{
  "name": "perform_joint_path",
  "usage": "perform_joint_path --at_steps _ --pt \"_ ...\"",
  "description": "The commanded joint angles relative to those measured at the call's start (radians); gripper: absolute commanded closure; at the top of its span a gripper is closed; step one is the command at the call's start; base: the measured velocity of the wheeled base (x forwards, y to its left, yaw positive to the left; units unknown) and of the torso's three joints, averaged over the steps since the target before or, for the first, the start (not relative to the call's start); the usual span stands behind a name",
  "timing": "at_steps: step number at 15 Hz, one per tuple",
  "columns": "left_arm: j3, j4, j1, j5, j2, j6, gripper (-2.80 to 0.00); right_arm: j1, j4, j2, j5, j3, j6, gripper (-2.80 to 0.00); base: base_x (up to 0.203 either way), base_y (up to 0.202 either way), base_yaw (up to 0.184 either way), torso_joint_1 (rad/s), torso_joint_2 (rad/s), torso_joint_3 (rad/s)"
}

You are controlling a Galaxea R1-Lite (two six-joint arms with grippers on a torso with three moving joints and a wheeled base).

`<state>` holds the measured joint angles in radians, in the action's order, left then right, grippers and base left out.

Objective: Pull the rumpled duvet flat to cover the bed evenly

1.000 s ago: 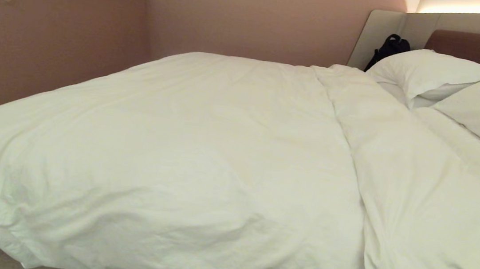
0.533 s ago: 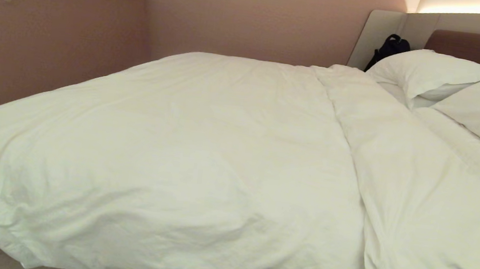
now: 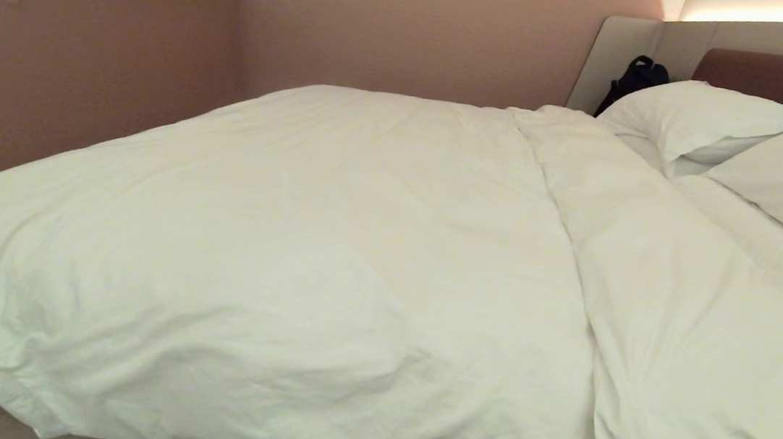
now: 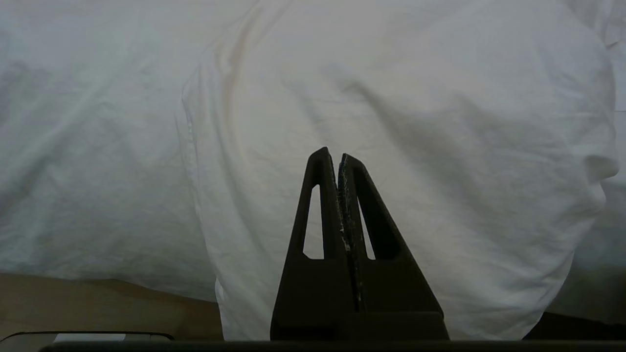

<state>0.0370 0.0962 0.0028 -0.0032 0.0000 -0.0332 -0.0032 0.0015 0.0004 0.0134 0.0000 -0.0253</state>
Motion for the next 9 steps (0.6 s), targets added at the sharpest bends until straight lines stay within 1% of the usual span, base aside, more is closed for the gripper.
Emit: perform_joint_path --at_steps 1,9 --pt "0.0 0.0 0.0 0.0 0.0 -0.001 0.0 0.0 0.0 0.0 0.0 0.0 -0.001 0.0 0.0 0.0 0.0 0.0 0.0 0.0" --pt "0.0 0.0 0.0 0.001 0.0 -0.007 0.0 0.0 0.0 0.0 0.0 0.0 -0.001 0.0 0.0 0.0 0.0 0.0 0.0 0.0"
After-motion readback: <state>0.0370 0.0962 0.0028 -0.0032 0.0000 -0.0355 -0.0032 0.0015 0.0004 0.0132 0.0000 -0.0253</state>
